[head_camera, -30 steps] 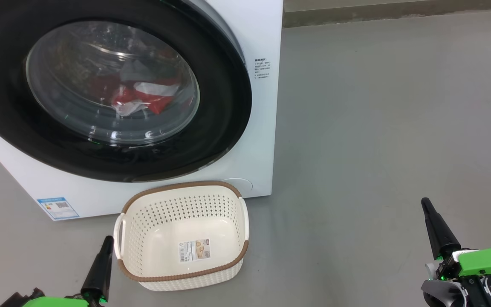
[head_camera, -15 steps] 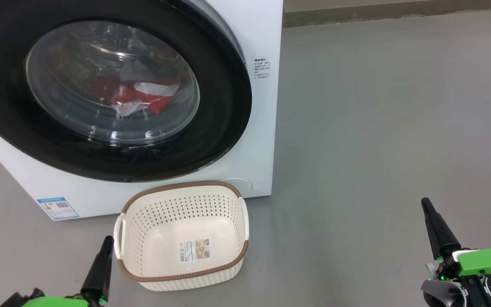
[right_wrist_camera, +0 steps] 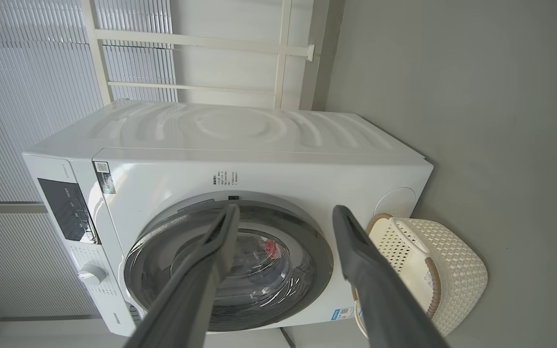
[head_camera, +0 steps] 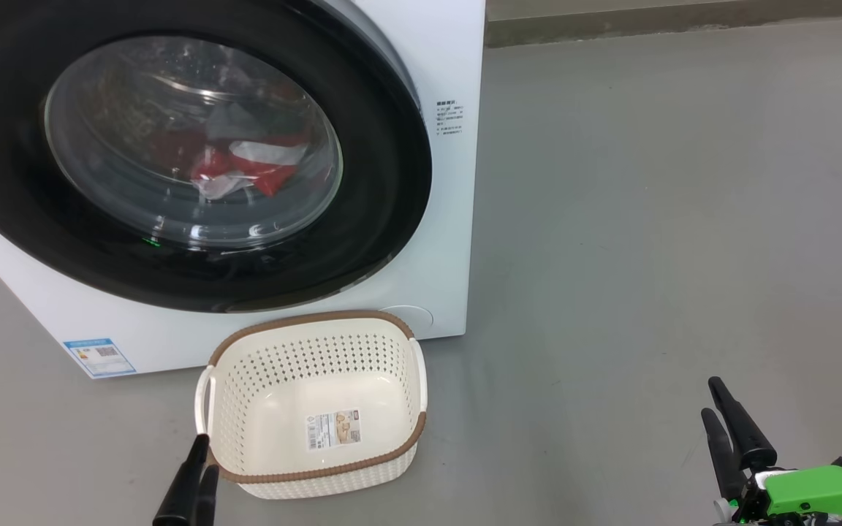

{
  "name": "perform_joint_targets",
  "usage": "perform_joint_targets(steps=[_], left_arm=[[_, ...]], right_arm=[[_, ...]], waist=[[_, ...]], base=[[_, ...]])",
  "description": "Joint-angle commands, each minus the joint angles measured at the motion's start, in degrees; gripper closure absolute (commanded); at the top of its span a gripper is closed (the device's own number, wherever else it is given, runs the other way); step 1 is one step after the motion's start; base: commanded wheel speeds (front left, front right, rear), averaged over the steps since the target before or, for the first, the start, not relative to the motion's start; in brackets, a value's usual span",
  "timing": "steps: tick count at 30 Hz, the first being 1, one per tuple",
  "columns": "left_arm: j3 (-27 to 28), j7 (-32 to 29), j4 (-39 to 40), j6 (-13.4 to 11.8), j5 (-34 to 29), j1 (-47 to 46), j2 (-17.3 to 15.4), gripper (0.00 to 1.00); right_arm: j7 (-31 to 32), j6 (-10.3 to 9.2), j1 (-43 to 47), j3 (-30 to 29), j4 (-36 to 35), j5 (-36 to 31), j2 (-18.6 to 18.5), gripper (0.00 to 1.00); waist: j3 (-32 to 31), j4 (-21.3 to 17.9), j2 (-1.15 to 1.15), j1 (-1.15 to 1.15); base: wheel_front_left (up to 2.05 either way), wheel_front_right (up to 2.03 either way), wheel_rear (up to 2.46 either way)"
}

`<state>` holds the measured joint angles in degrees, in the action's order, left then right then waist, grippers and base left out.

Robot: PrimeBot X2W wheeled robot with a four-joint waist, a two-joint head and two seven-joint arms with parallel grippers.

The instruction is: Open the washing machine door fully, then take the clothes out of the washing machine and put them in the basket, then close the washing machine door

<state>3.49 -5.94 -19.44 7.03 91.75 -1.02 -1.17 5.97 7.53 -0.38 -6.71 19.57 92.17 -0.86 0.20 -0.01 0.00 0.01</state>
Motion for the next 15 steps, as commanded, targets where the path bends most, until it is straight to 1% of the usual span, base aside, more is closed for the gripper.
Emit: perform_joint_targets(steps=[1,2,6,10,15], left_arm=[[-0.2,0.4,1.5,0.1,0.0,-1.6,-0.6,0.0],[-0.3,0.5,1.5,0.1,0.0,-1.7,-0.6,0.0],[-1.0,1.3,1.6,0.1,-0.7,-1.9,-0.8,0.0],[-1.8,2.2,1.6,0.1,-1.9,-2.3,-1.0,0.0],[-2.4,3.3,1.7,0.1,-4.8,-2.9,-1.3,0.0]], right_arm=[[-0.5,0.0,-2.0,0.4,-1.8,-0.4,-0.6,0.0],[-0.7,0.0,-2.0,0.5,-1.8,-0.5,-0.6,0.0],[-1.6,0.0,-2.2,1.5,-2.0,-1.7,-1.0,0.0],[-2.5,-0.01,-2.6,2.3,-2.1,-3.1,-1.3,0.0],[-3.5,-0.01,-3.0,2.8,-2.5,-6.7,-1.4,0.0]], waist=[[-0.1,0.0,0.0,0.12],[-0.1,0.0,0.0,0.12],[0.0,0.0,0.0,0.0],[0.1,0.0,0.0,0.0],[0.1,0.0,0.0,0.0]], base=[[0.0,0.0,0.0],[0.0,0.0,0.0],[0.0,0.0,0.0],[0.0,0.0,0.0],[0.0,0.0,0.0]])
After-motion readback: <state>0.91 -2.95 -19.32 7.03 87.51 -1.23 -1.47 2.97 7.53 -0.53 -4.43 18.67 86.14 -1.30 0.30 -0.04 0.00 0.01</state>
